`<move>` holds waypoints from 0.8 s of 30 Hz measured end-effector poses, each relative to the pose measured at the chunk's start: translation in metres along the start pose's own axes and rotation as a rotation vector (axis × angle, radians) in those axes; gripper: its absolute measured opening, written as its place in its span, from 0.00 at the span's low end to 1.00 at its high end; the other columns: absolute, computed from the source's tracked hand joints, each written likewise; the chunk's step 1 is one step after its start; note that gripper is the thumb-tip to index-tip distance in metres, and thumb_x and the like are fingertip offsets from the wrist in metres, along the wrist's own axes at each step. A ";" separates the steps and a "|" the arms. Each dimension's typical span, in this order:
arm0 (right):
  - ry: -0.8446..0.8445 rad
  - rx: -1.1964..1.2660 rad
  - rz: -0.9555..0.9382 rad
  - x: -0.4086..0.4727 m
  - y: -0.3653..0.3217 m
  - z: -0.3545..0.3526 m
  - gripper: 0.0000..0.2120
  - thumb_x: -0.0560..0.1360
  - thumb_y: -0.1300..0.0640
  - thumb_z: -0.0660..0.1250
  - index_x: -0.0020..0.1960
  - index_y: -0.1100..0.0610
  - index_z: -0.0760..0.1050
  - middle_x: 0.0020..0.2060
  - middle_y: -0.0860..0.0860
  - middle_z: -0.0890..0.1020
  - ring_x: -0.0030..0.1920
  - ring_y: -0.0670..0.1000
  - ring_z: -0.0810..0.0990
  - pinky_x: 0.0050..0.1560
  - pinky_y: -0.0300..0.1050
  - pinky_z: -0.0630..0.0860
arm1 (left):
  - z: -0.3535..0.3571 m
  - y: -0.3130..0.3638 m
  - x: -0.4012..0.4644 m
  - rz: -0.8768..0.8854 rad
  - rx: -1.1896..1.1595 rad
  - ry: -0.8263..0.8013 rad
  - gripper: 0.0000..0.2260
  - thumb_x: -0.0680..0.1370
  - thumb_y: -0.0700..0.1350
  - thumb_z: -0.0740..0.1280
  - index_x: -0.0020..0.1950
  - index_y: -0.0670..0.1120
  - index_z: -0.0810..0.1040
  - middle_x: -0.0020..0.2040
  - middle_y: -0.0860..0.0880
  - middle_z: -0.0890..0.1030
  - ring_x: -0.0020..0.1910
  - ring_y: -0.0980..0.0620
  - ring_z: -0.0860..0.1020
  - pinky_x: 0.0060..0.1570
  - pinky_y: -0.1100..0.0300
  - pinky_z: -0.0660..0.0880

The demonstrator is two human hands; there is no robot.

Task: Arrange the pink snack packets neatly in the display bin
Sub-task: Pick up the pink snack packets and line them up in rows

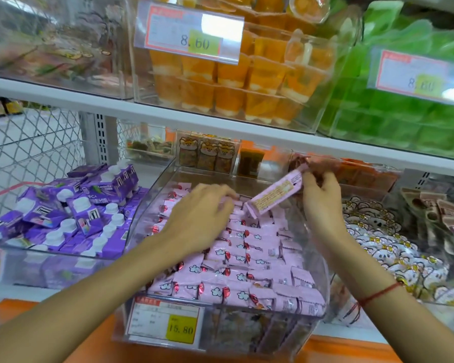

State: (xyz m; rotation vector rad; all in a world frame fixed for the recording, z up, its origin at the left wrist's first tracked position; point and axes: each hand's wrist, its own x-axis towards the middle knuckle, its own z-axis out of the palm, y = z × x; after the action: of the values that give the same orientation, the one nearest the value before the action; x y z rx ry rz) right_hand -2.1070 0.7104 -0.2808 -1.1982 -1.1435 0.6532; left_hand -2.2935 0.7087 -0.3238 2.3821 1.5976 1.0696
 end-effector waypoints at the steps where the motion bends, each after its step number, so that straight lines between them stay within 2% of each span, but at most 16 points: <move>1: -0.027 0.013 0.032 -0.001 -0.001 0.000 0.07 0.82 0.54 0.56 0.50 0.54 0.72 0.40 0.51 0.79 0.40 0.49 0.78 0.40 0.40 0.76 | -0.003 0.001 0.000 -0.060 -0.109 0.017 0.17 0.80 0.58 0.55 0.65 0.55 0.73 0.58 0.57 0.76 0.57 0.57 0.72 0.49 0.59 0.70; 3: -0.095 0.024 0.094 -0.002 -0.001 0.002 0.10 0.81 0.53 0.57 0.54 0.58 0.72 0.43 0.53 0.80 0.44 0.50 0.79 0.48 0.42 0.77 | -0.010 0.008 -0.001 -0.125 -0.291 -0.104 0.29 0.72 0.69 0.54 0.68 0.55 0.69 0.57 0.62 0.75 0.55 0.60 0.74 0.52 0.58 0.72; 5: -0.165 0.075 0.141 -0.003 0.000 0.006 0.12 0.81 0.53 0.58 0.56 0.61 0.73 0.46 0.55 0.82 0.47 0.52 0.81 0.51 0.43 0.78 | -0.013 0.014 -0.006 -0.107 -0.354 -0.228 0.33 0.69 0.69 0.57 0.69 0.54 0.70 0.59 0.60 0.77 0.53 0.59 0.77 0.53 0.55 0.76; 8: -0.265 0.171 0.168 -0.004 -0.001 0.007 0.09 0.80 0.55 0.59 0.52 0.60 0.74 0.44 0.54 0.82 0.44 0.49 0.81 0.45 0.39 0.79 | -0.012 0.015 -0.009 -0.103 -0.425 -0.259 0.18 0.76 0.58 0.65 0.63 0.52 0.76 0.55 0.53 0.81 0.51 0.53 0.80 0.52 0.50 0.77; 9: -0.278 0.162 0.164 -0.003 -0.002 0.006 0.09 0.80 0.55 0.60 0.53 0.60 0.75 0.45 0.54 0.82 0.43 0.48 0.82 0.43 0.38 0.79 | -0.013 0.015 -0.008 -0.141 -0.477 -0.253 0.14 0.76 0.55 0.66 0.60 0.52 0.78 0.53 0.52 0.82 0.48 0.55 0.81 0.48 0.53 0.78; 10: -0.275 0.125 0.148 -0.003 -0.001 0.006 0.09 0.80 0.56 0.59 0.55 0.59 0.74 0.48 0.55 0.82 0.44 0.48 0.81 0.43 0.39 0.79 | -0.013 0.014 -0.007 -0.192 -0.543 -0.244 0.10 0.76 0.53 0.66 0.56 0.53 0.78 0.48 0.53 0.83 0.41 0.59 0.81 0.39 0.60 0.78; 11: -0.258 0.041 0.089 -0.003 0.000 0.005 0.09 0.80 0.58 0.59 0.58 0.58 0.73 0.51 0.56 0.81 0.46 0.50 0.80 0.47 0.44 0.80 | -0.013 0.015 -0.007 -0.253 -0.612 -0.226 0.08 0.77 0.52 0.66 0.53 0.52 0.79 0.41 0.54 0.84 0.32 0.63 0.79 0.30 0.67 0.73; 13: -0.239 -0.332 -0.204 -0.003 0.003 -0.001 0.16 0.78 0.63 0.61 0.65 0.55 0.69 0.56 0.54 0.77 0.54 0.52 0.76 0.56 0.51 0.76 | -0.013 0.018 -0.006 -0.380 -0.727 -0.169 0.09 0.77 0.51 0.66 0.49 0.47 0.80 0.30 0.55 0.82 0.23 0.65 0.73 0.22 0.73 0.66; 15: -0.336 -0.716 -0.549 -0.008 0.006 -0.004 0.30 0.73 0.64 0.68 0.71 0.50 0.63 0.61 0.51 0.71 0.60 0.50 0.69 0.55 0.44 0.71 | -0.011 0.021 -0.006 -0.453 -0.810 -0.112 0.11 0.77 0.52 0.66 0.47 0.44 0.81 0.32 0.53 0.83 0.24 0.64 0.74 0.23 0.73 0.67; 17: -0.440 -0.900 -0.756 -0.015 0.006 -0.002 0.36 0.69 0.60 0.73 0.72 0.46 0.62 0.64 0.50 0.68 0.62 0.48 0.65 0.53 0.41 0.69 | -0.008 0.025 -0.007 -0.456 -0.839 -0.094 0.11 0.76 0.52 0.67 0.47 0.45 0.81 0.37 0.49 0.85 0.27 0.62 0.77 0.26 0.73 0.70; 19: -0.430 -0.948 -0.852 -0.018 0.006 -0.001 0.30 0.68 0.55 0.74 0.68 0.47 0.69 0.62 0.50 0.70 0.60 0.49 0.67 0.50 0.43 0.71 | -0.005 0.030 -0.009 -0.408 -0.782 -0.107 0.13 0.75 0.55 0.67 0.46 0.46 0.82 0.35 0.51 0.84 0.29 0.64 0.78 0.30 0.72 0.71; 21: -0.377 -0.929 -0.875 -0.018 0.005 -0.001 0.22 0.68 0.54 0.74 0.61 0.49 0.75 0.57 0.50 0.73 0.56 0.49 0.68 0.42 0.46 0.74 | -0.004 0.035 -0.011 -0.321 -0.719 -0.094 0.16 0.76 0.59 0.64 0.45 0.48 0.82 0.30 0.57 0.82 0.27 0.64 0.76 0.30 0.71 0.69; 22: -0.350 -0.916 -0.866 -0.016 0.005 -0.002 0.20 0.68 0.54 0.73 0.60 0.49 0.76 0.55 0.50 0.74 0.54 0.48 0.68 0.40 0.46 0.74 | -0.004 0.037 -0.012 -0.279 -0.698 -0.088 0.18 0.76 0.61 0.61 0.46 0.49 0.82 0.32 0.57 0.82 0.28 0.63 0.77 0.32 0.69 0.71; 24: -0.298 -0.887 -0.802 -0.008 0.005 -0.006 0.20 0.69 0.54 0.73 0.61 0.49 0.77 0.55 0.51 0.74 0.54 0.49 0.70 0.42 0.45 0.73 | -0.006 0.034 -0.010 -0.205 -0.557 -0.092 0.24 0.75 0.66 0.53 0.52 0.53 0.80 0.42 0.55 0.84 0.40 0.57 0.81 0.45 0.60 0.75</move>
State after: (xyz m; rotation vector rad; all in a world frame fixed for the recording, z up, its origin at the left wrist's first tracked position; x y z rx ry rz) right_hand -2.1036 0.7028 -0.2883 -1.2040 -2.1163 -0.3622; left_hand -2.2726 0.6829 -0.3101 1.8350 1.2642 1.1554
